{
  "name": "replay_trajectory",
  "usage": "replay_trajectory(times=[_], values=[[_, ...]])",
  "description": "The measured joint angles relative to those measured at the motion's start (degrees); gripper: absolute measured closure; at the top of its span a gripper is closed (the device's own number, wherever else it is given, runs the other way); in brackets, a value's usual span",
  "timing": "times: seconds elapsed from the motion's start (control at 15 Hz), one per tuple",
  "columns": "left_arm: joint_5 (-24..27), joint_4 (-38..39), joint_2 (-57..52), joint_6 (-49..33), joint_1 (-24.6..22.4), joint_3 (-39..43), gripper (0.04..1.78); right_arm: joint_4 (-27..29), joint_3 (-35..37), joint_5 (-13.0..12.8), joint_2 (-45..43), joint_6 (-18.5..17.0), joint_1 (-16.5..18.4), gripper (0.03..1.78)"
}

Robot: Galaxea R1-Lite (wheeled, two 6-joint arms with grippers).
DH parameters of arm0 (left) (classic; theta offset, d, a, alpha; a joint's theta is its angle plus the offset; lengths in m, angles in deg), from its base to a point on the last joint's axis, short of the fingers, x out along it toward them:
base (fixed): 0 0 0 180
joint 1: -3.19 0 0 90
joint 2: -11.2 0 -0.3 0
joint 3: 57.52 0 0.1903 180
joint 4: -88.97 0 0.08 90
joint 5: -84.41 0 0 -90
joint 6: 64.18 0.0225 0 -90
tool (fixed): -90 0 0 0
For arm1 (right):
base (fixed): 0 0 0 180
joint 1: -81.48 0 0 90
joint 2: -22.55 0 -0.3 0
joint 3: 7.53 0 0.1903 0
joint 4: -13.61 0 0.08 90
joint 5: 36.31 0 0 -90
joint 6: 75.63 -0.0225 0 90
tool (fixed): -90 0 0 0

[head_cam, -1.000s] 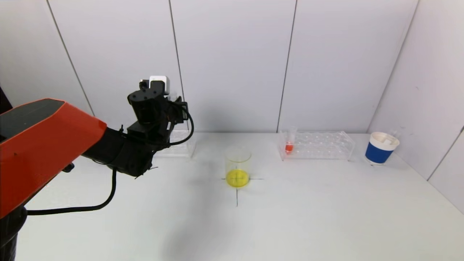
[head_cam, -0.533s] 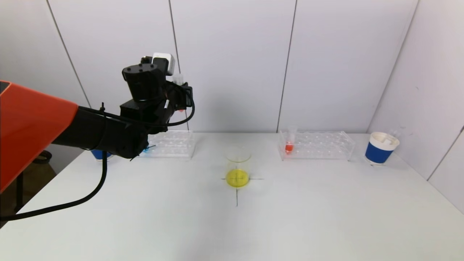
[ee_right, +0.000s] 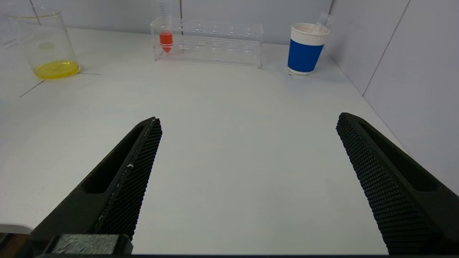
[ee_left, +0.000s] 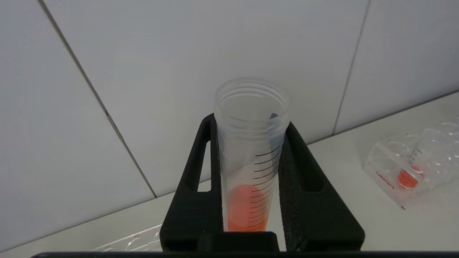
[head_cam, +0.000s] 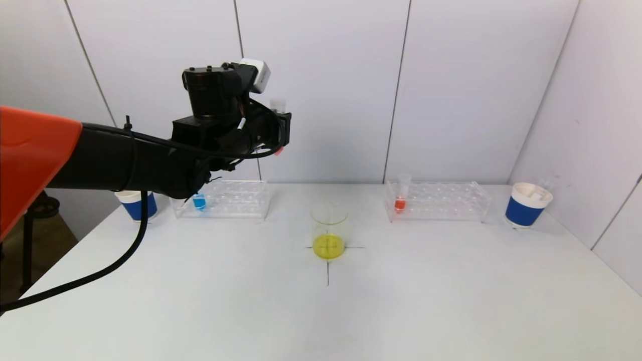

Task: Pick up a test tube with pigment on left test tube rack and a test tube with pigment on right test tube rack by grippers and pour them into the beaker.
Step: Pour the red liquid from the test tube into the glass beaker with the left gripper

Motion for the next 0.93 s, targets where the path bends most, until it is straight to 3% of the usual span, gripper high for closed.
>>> replay_trajectory(times=[0.67, 0.93], values=[[21.77, -4.08, 4.33, 13.95, -0.02, -6.6, 1.36, -0.02, 0.0, 0.0, 0.0, 0.0, 0.0, 0.04], [30.59, -10.23, 5.35, 22.32, -0.17, -7.72, 1.36, 0.0, 0.0, 0.0, 0.0, -0.01, 0.0, 0.04]])
